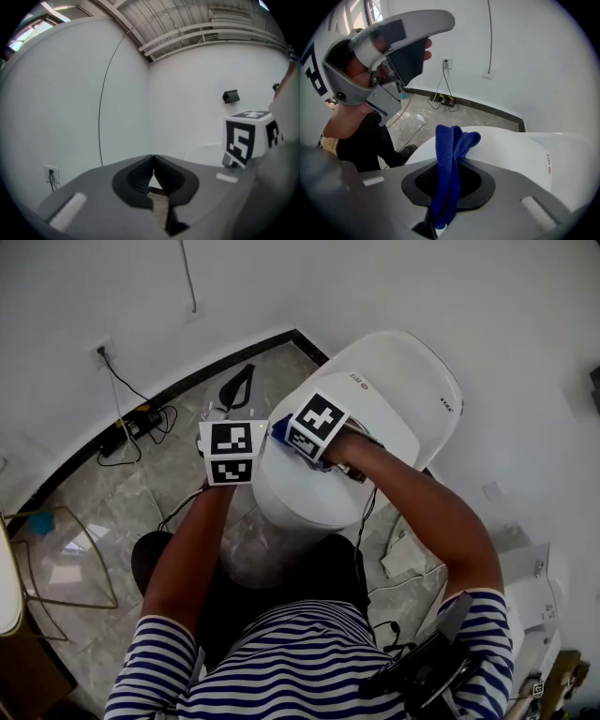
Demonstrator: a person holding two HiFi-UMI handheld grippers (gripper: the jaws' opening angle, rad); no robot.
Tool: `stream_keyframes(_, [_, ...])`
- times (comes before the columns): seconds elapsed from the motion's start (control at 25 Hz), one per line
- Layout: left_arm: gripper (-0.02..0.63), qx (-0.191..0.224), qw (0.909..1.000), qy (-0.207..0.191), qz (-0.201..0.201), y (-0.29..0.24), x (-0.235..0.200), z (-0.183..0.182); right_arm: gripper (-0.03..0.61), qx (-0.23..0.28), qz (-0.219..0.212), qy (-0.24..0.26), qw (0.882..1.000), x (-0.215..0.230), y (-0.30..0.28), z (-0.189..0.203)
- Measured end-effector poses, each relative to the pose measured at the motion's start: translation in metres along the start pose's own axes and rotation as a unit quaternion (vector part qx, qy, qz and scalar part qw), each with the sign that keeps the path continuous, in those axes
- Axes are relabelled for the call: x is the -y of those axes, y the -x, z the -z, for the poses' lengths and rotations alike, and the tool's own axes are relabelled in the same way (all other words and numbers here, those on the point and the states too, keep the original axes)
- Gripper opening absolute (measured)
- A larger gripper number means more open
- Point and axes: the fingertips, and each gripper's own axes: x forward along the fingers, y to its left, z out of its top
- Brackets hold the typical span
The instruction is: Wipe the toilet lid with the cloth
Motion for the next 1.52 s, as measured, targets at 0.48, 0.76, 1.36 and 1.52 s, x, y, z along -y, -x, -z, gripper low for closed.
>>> stream_keyframes(0.48, [0.005, -0.003, 0.9997, -0.014, -0.018, 0.012, -0.015, -0.001, 0.061, 0.019, -0.097, -0.010, 0.995, -0.070, -0.011, -0.010])
stream_keyframes(0.76, [0.005, 0.000, 0.9997, -0.014, -0.021, 0.017, -0.015, -0.003, 0.061, 0.023, -0.139, -0.025, 0.990, -0.097, -0.016, -0.011])
stream_keyframes(1.36, [0.005, -0.006, 0.9998, -0.021, 0.004, -0.004, 0.013, 0.006, 0.061, 0.086, -0.072, -0.121, 0.986, 0.039, 0.040, 0.033])
stream_keyframes(1.52, [0.005, -0.005, 0.9995, -0.027, 0.016, -0.014, 0.029, 0.006, 0.061, 0.073, 0.009, -0.140, 0.987, 0.127, 0.060, 0.082])
